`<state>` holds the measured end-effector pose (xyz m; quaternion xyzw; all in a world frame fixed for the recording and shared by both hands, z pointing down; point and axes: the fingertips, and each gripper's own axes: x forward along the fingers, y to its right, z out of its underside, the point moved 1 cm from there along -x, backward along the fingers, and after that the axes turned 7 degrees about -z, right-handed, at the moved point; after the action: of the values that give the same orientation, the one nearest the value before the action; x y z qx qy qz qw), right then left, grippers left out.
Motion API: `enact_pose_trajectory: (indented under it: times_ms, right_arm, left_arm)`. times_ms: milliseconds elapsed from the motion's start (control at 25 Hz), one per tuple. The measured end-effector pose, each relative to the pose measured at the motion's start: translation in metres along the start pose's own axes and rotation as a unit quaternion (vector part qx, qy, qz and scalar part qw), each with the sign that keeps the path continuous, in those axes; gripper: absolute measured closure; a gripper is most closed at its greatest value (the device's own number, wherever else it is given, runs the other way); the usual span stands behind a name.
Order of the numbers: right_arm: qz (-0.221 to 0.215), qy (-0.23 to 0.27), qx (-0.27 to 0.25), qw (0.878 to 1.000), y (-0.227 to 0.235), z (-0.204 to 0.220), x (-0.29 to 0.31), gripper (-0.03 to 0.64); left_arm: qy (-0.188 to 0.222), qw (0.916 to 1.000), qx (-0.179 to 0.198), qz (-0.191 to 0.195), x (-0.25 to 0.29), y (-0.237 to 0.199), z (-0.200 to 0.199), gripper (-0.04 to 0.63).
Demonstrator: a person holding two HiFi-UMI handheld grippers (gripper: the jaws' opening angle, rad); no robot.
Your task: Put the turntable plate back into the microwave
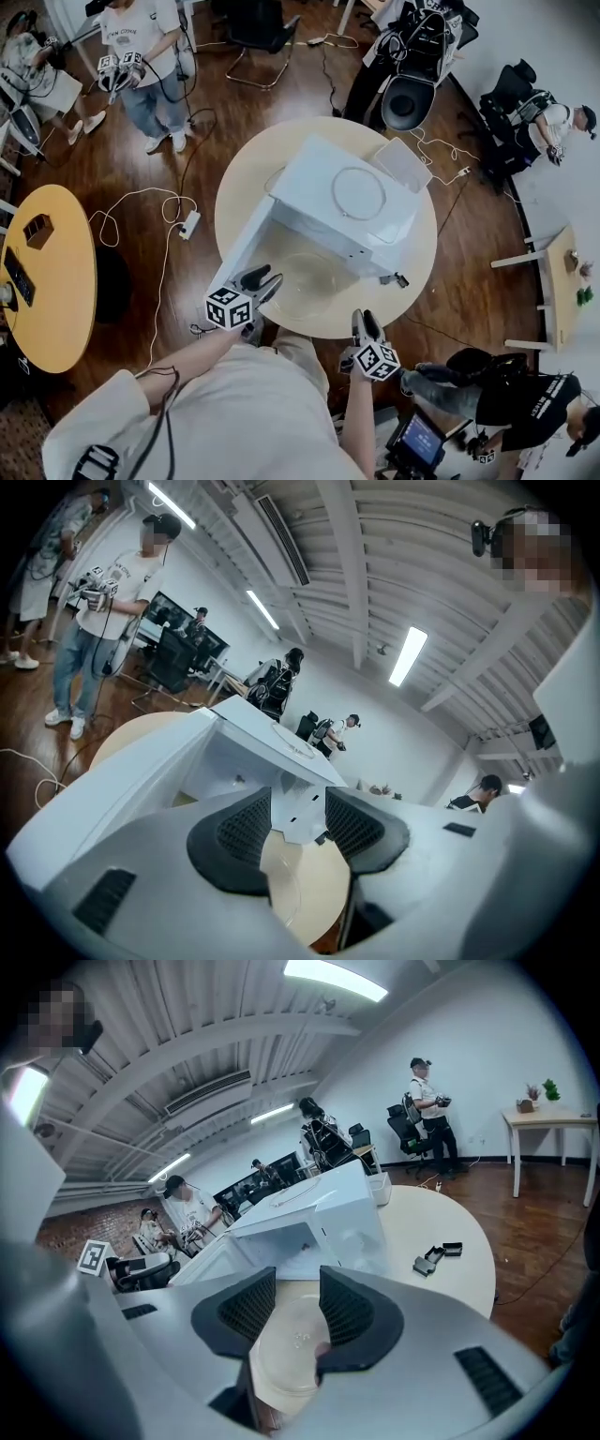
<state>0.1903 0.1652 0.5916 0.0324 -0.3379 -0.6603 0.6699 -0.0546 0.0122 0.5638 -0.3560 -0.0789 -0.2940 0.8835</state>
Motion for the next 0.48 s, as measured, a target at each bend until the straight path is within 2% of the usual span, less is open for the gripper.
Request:
enact_pose_trajectory:
  times_ms: [240, 480]
  right_arm:
    - [-0.032, -0.06, 0.002, 0.998, 0.033, 0.017, 0.03, 0.462]
    - [-0.063, -0.124, 0.018, 0.99, 0.061, 0.044, 0.057, 0.462]
  left_arm:
    - [-0.019, 0.9989, -0.024, -0.036, 0.017, -0.009, 0.032, 0.43]
    - [-0.047, 0.9946, -0.036, -0.086, 0.036, -0.028, 0.069, 0.428]
